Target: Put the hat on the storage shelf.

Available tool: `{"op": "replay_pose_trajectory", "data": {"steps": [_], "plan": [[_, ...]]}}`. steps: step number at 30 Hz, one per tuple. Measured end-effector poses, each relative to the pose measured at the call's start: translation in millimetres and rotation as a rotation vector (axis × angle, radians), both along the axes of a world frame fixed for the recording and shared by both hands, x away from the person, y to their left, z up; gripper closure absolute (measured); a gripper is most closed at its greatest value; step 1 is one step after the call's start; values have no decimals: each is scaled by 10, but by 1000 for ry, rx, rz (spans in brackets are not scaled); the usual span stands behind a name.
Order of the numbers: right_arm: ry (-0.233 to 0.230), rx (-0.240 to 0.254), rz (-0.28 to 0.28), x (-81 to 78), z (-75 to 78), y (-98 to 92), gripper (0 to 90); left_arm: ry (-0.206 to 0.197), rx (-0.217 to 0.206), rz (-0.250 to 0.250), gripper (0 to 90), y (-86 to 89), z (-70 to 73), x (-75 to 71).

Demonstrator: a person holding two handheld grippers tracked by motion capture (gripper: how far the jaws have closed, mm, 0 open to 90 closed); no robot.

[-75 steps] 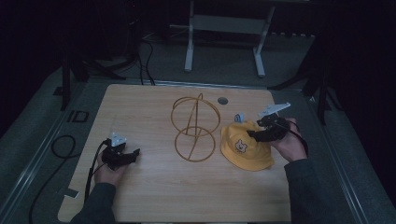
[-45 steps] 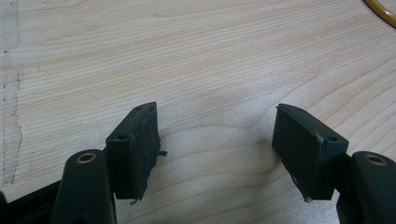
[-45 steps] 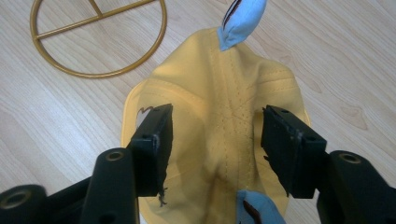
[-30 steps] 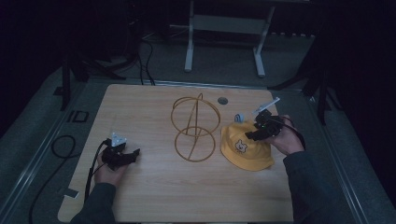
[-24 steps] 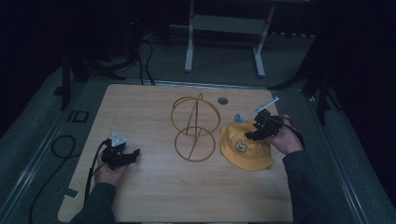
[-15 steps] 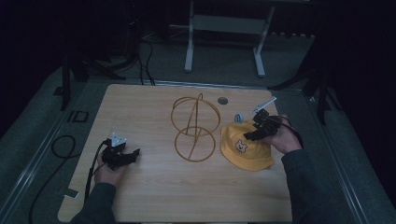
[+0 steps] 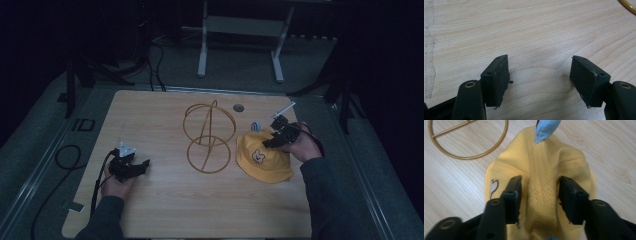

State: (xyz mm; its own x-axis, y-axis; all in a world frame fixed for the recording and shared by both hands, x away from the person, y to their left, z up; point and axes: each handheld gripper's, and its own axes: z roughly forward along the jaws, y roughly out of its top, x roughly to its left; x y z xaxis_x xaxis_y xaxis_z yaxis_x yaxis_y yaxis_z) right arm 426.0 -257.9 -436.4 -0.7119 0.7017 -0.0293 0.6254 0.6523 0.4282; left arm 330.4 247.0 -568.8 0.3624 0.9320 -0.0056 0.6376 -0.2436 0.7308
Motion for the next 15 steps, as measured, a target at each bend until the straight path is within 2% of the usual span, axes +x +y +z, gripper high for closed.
{"op": "replay_pose_trajectory", "data": {"steps": [7,15], "plan": [[17,-9,-2,3,29,13,688,0,0,0,318,0,0,0],[16,-24,17,-9,33,7,729,0,0,0,318,0,0,0]]}}
